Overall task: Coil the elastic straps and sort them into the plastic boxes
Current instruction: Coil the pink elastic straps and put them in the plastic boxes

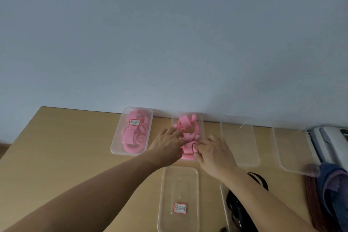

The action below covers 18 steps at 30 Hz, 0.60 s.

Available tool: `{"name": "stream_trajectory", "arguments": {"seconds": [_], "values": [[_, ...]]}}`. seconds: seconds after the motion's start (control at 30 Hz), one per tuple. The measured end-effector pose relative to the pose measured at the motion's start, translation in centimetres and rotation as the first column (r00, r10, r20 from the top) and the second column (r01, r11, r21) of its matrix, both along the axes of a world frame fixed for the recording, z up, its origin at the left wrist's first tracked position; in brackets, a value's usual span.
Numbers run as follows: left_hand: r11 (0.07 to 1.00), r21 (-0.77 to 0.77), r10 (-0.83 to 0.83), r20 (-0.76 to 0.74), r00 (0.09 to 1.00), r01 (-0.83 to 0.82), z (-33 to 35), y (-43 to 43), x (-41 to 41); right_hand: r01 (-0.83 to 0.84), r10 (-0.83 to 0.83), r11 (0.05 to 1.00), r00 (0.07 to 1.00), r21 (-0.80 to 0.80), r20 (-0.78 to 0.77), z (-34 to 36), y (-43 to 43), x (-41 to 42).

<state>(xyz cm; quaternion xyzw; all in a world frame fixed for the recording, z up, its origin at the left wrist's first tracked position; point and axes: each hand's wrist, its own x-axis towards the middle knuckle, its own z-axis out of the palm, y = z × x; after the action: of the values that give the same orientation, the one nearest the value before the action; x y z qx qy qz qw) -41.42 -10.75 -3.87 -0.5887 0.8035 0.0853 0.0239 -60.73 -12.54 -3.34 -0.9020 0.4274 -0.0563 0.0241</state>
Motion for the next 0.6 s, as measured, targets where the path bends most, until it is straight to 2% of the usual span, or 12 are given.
{"name": "stream_trajectory", "arguments": {"seconds": [0.17,0.6], "values": [[0.999,0.021,0.03,-0.049,0.998,-0.029,0.5,0.1,0.0,0.056,-0.054,0.998,0.997,0.04,-0.057,0.7,0.5,0.3],[0.996,0.039,0.082,-0.237,0.968,-0.075,4.2,5.5,3.4,0.251,-0.261,0.953,0.964,0.168,0.041,4.7,6.1,2.9]]}}
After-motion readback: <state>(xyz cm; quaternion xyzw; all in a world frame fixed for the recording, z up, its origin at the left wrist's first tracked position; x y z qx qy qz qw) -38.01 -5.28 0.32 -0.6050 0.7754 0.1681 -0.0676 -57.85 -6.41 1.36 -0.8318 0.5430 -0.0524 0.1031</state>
